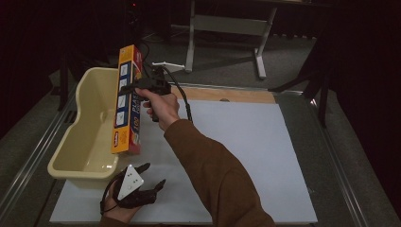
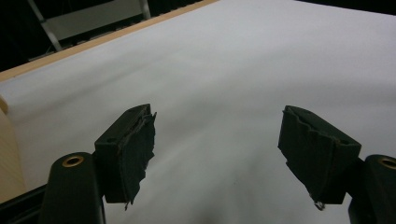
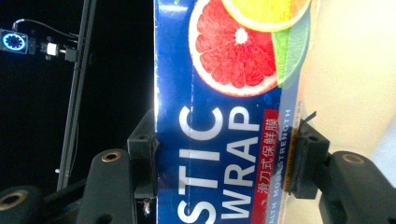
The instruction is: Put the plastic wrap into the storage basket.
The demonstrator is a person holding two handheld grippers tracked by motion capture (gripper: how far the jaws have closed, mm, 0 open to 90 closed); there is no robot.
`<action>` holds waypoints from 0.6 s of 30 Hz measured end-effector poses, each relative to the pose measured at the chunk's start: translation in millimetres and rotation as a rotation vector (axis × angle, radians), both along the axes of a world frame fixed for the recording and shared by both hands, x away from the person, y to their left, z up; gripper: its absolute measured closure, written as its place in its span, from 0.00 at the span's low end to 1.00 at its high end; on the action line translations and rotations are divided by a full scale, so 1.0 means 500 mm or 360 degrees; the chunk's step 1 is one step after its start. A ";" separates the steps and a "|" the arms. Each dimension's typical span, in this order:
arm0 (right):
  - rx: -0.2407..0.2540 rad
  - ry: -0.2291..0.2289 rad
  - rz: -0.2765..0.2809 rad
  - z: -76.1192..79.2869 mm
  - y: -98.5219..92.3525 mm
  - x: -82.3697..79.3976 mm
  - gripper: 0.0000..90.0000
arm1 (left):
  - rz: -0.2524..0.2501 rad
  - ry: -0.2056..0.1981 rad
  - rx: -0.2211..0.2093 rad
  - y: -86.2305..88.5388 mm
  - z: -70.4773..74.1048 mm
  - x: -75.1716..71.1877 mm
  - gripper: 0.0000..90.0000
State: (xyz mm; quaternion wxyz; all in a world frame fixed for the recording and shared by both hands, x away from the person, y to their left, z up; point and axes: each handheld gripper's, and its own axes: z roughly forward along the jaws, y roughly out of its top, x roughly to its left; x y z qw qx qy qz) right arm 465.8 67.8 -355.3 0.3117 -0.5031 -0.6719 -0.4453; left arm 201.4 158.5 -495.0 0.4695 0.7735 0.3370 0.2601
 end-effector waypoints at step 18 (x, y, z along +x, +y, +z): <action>0.0041 0.0072 -0.0001 -0.023 0.050 -0.007 0.46 | -0.0029 -0.0012 0.0006 -0.004 0.002 -0.001 0.30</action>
